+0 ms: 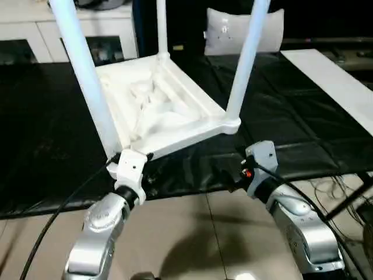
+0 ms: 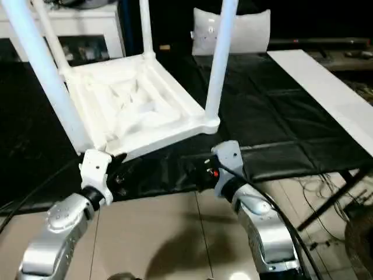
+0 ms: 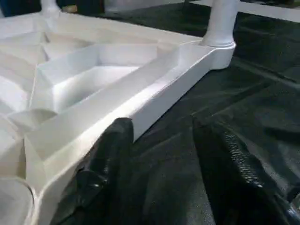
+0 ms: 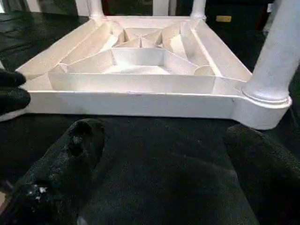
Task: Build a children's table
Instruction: Rotate leg to tighten, then move table base
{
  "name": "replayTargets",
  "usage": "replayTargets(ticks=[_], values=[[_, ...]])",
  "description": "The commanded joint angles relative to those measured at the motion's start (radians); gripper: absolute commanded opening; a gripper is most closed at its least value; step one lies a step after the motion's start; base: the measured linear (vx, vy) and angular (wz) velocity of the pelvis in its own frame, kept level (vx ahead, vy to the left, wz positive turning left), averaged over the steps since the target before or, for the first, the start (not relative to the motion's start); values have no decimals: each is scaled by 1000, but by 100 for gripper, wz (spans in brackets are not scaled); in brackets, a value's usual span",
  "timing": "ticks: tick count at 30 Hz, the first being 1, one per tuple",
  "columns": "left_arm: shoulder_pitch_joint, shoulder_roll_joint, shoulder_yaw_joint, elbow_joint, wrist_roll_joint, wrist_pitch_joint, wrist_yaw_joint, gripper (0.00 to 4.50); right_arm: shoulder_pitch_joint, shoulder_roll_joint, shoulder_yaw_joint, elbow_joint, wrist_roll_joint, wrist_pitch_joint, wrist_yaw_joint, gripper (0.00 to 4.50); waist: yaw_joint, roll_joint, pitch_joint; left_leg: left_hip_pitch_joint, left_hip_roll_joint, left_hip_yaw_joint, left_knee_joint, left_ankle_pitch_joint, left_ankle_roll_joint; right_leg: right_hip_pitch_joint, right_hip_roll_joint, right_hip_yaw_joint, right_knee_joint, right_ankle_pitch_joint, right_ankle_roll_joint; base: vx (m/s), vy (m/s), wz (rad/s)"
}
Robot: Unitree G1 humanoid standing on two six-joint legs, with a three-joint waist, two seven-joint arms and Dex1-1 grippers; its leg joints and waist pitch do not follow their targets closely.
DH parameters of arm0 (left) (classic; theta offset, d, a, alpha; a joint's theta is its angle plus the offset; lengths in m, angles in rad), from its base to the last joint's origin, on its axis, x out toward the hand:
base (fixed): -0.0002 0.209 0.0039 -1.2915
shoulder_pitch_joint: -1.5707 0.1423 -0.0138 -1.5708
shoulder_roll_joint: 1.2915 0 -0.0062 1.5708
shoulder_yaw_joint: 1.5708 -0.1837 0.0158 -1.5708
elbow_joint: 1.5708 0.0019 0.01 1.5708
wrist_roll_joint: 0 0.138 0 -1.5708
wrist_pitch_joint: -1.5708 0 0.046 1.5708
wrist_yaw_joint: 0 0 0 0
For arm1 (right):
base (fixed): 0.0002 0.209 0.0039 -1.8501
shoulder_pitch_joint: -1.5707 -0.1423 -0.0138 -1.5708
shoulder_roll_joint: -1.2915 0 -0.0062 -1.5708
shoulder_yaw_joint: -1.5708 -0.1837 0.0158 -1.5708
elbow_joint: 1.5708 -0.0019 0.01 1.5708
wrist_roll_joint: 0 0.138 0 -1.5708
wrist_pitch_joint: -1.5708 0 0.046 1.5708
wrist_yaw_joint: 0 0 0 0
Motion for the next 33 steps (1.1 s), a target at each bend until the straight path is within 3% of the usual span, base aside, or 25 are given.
replayTargets(ticks=[1, 3, 4, 7, 9, 12, 15, 19, 26, 33], values=[[-12, 21, -11, 11, 7, 13, -28, 253, -7, -7, 2, -8, 0, 31, -4, 450, -11, 4, -42, -3, 76, -56, -93, -261, 2, 25, -100, 81, -127, -408, -56, 0, 0, 0], [-24, 44, -14, 24, 16, 15, -41, 268, -9, -6, 9, -6, 13, 40, 13, 450, -21, 3, -44, -4, 77, -56, -92, -264, 8, 27, -102, 81, -128, -368, -75, 0, 0, 0], [-42, 59, -12, 41, 17, 20, -55, 276, -13, 0, 9, 4, 13, 16, 13, 450, -25, 3, -46, -13, 79, -56, -95, -237, 18, 32, -104, 80, -126, -329, -88, 0, 0, 0], [-71, 81, -21, 70, 24, 32, -81, 305, -14, 4, 13, 16, 29, -17, 44, 450, -28, -2, -48, -13, 77, -52, -91, -222, 28, 29, -107, 82, -126, -300, -101, 0, 0, 0], [-87, 92, -28, 87, 26, 38, -93, 314, -14, 1, 15, 18, 33, -17, 54, 450, -28, -5, -51, -19, 80, -51, -89, -175, 40, 34, -108, 83, -118, -235, -120, 0, 0, 0], [-137, 104, -31, 134, 39, 54, -75, 340, -16, 7, 13, 3, 52, -17, 65, 450, -26, 3, -60, -24, 79, -47, -81, -81, 69, 38, -107, 80, -102, -96, -158, 0, 0, 0], [-162, 90, 8, 160, 49, 56, -8, 360, -16, 3, 10, -8, 69, -2, 81, 450, -29, 3, -60, -28, 79, -46, -78, -68, 83, 41, -106, 78, -99, -38, -179, 0, 0, 0], [-132, 90, 21, 109, 17, 79, -24, 389, -11, 4, -3, -11, 86, 1, 89, 450, -31, 5, -56, -26, 85, -47, -82, -97, 79, 41, -110, 77, -103, -75, -195, 0, 0, 0], [-59, 123, 23, 48, 10, 140, -35, 440, -12, -9, 12, -6, 85, -10, 106, 450, -38, -2, -42, -23, 81, -45, -88, -167, 66, 33, -107, 77, -126, -255, -148, 0, 0, 0], [-91, 189, 90, 114, 60, 154, 28, 446, -9, -15, 22, 0, 81, -16, 108, 450, -45, 1, -42, -24, 78, -50, -91, -180, 56, 33, -106, 76, -130, -297, -119, 0, 0, 0]])
